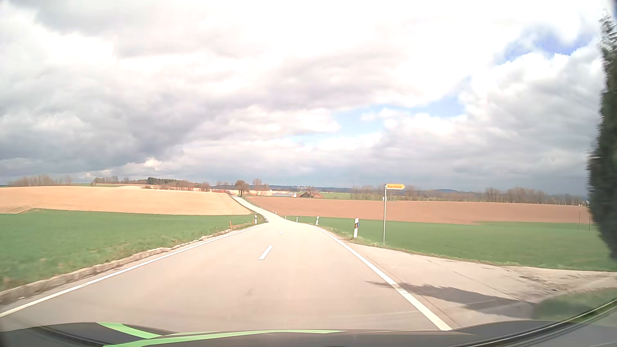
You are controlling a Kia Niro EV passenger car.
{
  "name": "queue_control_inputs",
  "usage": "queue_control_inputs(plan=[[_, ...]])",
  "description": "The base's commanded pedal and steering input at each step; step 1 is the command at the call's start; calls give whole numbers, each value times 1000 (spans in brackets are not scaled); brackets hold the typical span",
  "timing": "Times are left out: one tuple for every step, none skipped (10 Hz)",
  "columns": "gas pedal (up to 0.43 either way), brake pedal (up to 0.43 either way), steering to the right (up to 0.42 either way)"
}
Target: Follow the waypoints while adhering to traffic rules and regulations
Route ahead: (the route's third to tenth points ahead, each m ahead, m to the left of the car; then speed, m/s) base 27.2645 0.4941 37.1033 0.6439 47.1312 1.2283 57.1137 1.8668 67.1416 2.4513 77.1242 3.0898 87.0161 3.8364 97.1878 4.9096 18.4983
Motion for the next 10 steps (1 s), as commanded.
queue_control_inputs(plan=[[79,0,0],[79,0,-1],[79,0,-3],[79,0,-5],[87,0,-6],[87,0,-6],[87,0,-6],[87,0,-8],[87,0,-10],[87,0,-11]])
